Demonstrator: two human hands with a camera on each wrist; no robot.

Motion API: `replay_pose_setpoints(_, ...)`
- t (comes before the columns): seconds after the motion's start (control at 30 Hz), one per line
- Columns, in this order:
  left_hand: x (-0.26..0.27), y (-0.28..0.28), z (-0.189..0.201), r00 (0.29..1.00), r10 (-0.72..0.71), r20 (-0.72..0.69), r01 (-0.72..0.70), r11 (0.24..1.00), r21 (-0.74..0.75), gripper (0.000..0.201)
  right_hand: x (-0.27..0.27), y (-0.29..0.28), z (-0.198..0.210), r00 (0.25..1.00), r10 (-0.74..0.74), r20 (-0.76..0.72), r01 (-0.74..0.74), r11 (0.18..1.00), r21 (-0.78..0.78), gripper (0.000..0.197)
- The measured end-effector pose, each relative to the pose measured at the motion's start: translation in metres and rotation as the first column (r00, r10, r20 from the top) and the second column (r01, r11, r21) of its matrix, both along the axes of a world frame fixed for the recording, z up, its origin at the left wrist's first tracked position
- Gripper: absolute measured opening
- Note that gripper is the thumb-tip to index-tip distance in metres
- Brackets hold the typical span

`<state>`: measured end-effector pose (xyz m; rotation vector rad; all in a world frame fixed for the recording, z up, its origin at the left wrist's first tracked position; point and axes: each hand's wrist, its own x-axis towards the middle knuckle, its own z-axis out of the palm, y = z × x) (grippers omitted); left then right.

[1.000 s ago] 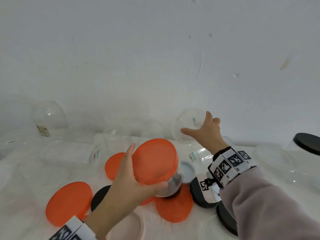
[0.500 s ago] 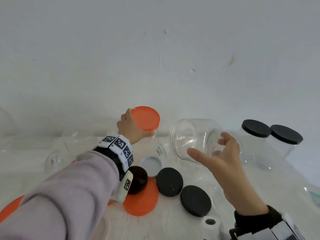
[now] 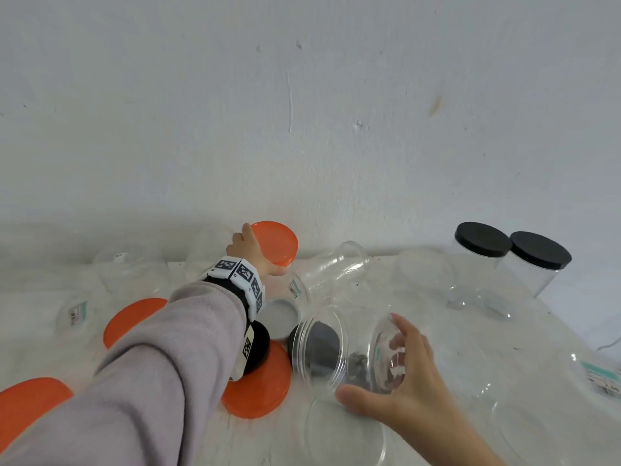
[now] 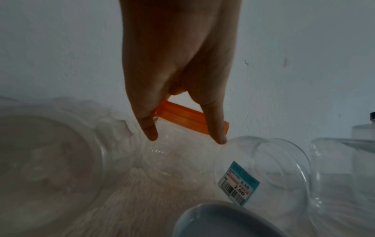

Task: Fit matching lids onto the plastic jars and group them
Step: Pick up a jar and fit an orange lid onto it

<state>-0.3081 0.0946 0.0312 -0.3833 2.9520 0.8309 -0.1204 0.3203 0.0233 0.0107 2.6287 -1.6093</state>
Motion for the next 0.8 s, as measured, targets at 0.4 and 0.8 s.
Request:
replay_pose_setpoints(0.4, 0.035, -0.014, 0.01, 0.982, -0.178, 0.067, 0.184, 0.98, -0.081, 0.097, 0.01, 0.0, -0.005, 0.998, 0.046, 0.052, -0.044, 0.998, -0.041, 0.113)
replay_pose_setpoints(0.8, 0.121, -0.009, -0.041, 0.625, -0.695, 0.356, 0.778, 0.517, -0.357, 0.093, 0.032, 0.015, -0.007, 0.985, -0.019, 0.169, 0.085, 0.915, -0.395, 0.099)
